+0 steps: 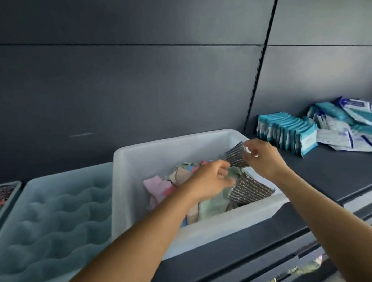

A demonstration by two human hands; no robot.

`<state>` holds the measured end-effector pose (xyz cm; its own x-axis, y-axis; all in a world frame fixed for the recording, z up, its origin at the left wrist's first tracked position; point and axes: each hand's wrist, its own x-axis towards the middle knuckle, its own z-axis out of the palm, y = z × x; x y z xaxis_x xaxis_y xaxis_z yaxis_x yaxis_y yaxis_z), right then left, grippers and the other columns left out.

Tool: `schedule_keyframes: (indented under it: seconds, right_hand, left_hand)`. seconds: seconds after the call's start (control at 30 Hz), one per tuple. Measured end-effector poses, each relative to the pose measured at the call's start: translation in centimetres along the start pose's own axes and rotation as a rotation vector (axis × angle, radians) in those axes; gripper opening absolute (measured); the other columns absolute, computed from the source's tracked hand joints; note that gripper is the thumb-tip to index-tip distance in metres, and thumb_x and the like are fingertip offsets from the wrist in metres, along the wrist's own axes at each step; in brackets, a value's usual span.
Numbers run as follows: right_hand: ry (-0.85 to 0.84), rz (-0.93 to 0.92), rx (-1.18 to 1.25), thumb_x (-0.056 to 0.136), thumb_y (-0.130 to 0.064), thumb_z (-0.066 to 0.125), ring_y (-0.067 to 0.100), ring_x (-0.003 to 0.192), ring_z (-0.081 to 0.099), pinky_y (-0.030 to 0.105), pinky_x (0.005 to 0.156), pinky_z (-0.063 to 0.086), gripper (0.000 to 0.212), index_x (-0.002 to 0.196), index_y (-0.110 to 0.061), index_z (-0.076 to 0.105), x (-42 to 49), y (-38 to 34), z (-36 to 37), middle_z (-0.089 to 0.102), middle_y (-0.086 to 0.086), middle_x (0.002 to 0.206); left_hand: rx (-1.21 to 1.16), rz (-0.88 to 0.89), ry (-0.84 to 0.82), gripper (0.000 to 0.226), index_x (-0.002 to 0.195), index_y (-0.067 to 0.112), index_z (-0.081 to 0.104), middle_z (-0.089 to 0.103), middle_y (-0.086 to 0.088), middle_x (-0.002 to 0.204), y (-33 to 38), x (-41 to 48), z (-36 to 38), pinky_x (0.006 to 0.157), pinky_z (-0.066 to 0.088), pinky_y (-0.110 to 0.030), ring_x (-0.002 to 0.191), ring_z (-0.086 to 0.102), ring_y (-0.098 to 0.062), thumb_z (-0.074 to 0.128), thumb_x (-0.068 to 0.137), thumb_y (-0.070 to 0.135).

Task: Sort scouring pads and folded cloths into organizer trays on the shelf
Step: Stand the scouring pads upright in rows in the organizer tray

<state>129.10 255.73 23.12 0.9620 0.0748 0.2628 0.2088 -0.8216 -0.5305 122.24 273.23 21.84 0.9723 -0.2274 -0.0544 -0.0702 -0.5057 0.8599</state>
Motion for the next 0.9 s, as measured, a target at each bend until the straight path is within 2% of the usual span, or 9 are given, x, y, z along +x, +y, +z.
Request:
schedule_keyframes:
  seconds: [0.13, 0.3, 0.37, 0.43, 0.53, 0.6, 0.7, 0.8, 0.9]
  right_hand:
    - [-0.132, 0.011, -0.200, 0.088, -0.009, 0.054, 0.038, 0.108, 0.057, 0.043, 0.087, 0.048, 0.037, 0.125, -0.003, 0.054, 3.4, 0.9, 1.3, 0.062, 0.019, 0.119]
    - [-0.240, -0.087, -0.363, 0.086, -0.012, 0.061, 0.038, 0.111, 0.056, 0.040, 0.083, 0.046, 0.065, 0.145, -0.019, 0.033, 5.5, 0.8, 2.7, 0.047, 0.016, 0.129]
    - [-0.238, -0.105, -0.420, 0.086, -0.016, 0.061, 0.040, 0.105, 0.058, 0.039, 0.076, 0.045, 0.055, 0.137, -0.018, 0.039, 6.0, 0.8, 3.4, 0.052, 0.017, 0.121]
    - [-0.221, -0.103, -0.462, 0.086, -0.015, 0.060, 0.040, 0.101, 0.060, 0.038, 0.071, 0.043, 0.042, 0.125, -0.011, 0.043, 6.2, 0.8, 4.2, 0.058, 0.018, 0.115]
    - [-0.166, -0.119, -0.492, 0.085, -0.008, 0.055, 0.040, 0.096, 0.061, 0.036, 0.065, 0.038, 0.031, 0.114, -0.008, 0.044, 6.0, 0.4, 4.5, 0.062, 0.018, 0.110]
    - [-0.143, -0.135, -0.447, 0.083, -0.005, 0.053, 0.040, 0.087, 0.061, 0.036, 0.062, 0.039, 0.029, 0.109, -0.009, 0.042, 5.8, 0.3, 4.5, 0.063, 0.019, 0.102]
    - [-0.066, -0.109, -0.255, 0.086, -0.009, 0.052, 0.035, 0.070, 0.058, 0.037, 0.055, 0.042, 0.037, 0.119, -0.008, 0.035, 5.0, -0.7, 4.4, 0.062, 0.017, 0.083]
    - [-0.019, -0.059, -0.135, 0.086, -0.015, 0.054, 0.035, 0.074, 0.060, 0.036, 0.057, 0.044, 0.044, 0.128, -0.012, 0.041, 3.2, -3.3, 3.1, 0.064, 0.014, 0.082]
    - [0.037, -0.064, -0.011, 0.086, -0.016, 0.056, 0.036, 0.077, 0.058, 0.038, 0.064, 0.047, 0.017, 0.096, -0.006, 0.065, 0.9, -6.1, 1.6, 0.067, 0.017, 0.083]
  left_hand:
    - [0.028, -0.056, -0.206, 0.059, 0.135, 0.015, 0.054, 0.062, -0.006, 0.130, 0.2, 3.6, 2.8, 0.106, 0.046, -0.039, 0.117, 0.061, -0.021, 0.076, 0.081, 0.017]
    - [0.080, -0.062, -0.121, 0.022, 0.099, 0.020, 0.071, 0.073, 0.002, 0.090, -0.9, 5.6, 1.5, 0.090, 0.053, -0.033, 0.086, 0.068, -0.017, 0.075, 0.077, 0.024]
    - [0.009, -0.080, -0.058, 0.012, 0.082, 0.022, 0.068, 0.074, -0.002, 0.089, -2.2, 5.6, 0.1, 0.095, 0.053, -0.045, 0.092, 0.071, -0.024, 0.073, 0.071, 0.026]
    - [-0.016, -0.106, -0.004, 0.009, 0.081, 0.021, 0.066, 0.074, -0.005, 0.091, -3.6, 5.1, -1.3, 0.097, 0.051, -0.050, 0.095, 0.070, -0.027, 0.072, 0.075, 0.019]
    - [-0.018, -0.143, 0.094, 0.021, 0.081, 0.021, 0.065, 0.074, -0.008, 0.095, -4.7, 3.4, -3.4, 0.093, 0.053, -0.049, 0.094, 0.070, -0.026, 0.070, 0.063, 0.029]
    - [-0.034, -0.168, 0.137, 0.020, 0.081, 0.022, 0.064, 0.073, -0.008, 0.093, -5.0, 2.1, -4.6, 0.083, 0.057, -0.048, 0.084, 0.069, -0.024, 0.069, 0.063, 0.030]
    - [-0.054, -0.203, 0.204, 0.008, 0.087, 0.019, 0.062, 0.067, -0.007, 0.083, -5.2, -0.2, -6.2, 0.052, 0.055, -0.033, 0.060, 0.061, -0.019, 0.068, 0.081, 0.018]
    - [-0.025, -0.181, 0.293, 0.010, 0.084, 0.017, 0.059, 0.068, -0.009, 0.081, -5.7, -2.7, -8.1, 0.057, 0.056, -0.040, 0.065, 0.067, -0.026, 0.064, 0.078, 0.024]
    - [-0.049, -0.157, 0.344, 0.006, 0.089, 0.016, 0.059, 0.066, -0.008, 0.081, -5.8, -5.6, -9.9, 0.048, 0.051, -0.033, 0.059, 0.064, -0.020, 0.061, 0.084, 0.018]
